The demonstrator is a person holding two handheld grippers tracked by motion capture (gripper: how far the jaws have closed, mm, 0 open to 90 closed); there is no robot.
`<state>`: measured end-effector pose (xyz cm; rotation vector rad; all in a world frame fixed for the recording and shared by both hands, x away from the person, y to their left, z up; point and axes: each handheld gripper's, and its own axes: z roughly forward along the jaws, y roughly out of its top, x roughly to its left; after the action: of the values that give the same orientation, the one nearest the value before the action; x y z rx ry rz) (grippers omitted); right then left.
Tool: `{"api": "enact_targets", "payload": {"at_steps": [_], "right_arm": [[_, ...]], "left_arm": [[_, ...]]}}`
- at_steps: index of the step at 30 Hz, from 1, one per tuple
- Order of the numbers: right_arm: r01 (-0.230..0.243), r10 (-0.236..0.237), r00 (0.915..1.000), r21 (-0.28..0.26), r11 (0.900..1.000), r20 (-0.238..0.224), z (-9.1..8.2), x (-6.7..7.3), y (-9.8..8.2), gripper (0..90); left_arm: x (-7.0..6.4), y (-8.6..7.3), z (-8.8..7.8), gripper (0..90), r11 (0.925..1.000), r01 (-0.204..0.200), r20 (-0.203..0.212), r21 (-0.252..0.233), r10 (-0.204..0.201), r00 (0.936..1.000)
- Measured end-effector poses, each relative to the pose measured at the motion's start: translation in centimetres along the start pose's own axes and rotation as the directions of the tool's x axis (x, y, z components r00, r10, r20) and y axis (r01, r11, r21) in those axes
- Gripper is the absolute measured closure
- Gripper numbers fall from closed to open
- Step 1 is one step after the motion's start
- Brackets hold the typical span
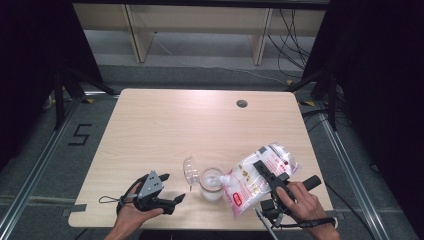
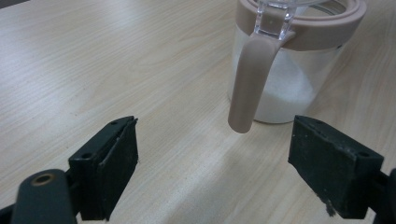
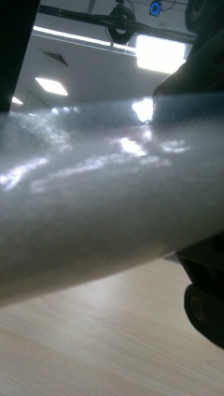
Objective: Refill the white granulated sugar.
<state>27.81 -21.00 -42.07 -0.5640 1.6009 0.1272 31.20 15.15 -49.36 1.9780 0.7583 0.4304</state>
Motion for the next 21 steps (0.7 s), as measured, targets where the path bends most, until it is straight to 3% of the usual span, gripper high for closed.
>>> {"api": "enact_targets", "payload": {"at_steps": [19, 20, 21], "right_arm": [[0.004, -0.004, 1.0000, 0.001, 1.000, -0.005, -0.07, -0.19, -0.08, 71.7], [-0.026, 0.027, 0.9995, 0.016, 1.000, -0.017, -0.18, -0.06, -0.11, 71.7], [-0.026, 0.027, 0.9995, 0.016, 1.000, -0.017, -0.18, -0.06, -0.11, 71.7]], "left_arm": [[-0.03, -0.01, -0.03, 15.4, 1.0000, 0.001, -0.001, -0.002, -0.001, 1.0000], [0.06, 0.00, -0.02, 15.4, 1.0000, 0.001, 0.007, 0.000, -0.001, 1.0000], [0.06, 0.00, -0.02, 15.4, 1.0000, 0.001, 0.007, 0.000, -0.001, 1.0000]]}}
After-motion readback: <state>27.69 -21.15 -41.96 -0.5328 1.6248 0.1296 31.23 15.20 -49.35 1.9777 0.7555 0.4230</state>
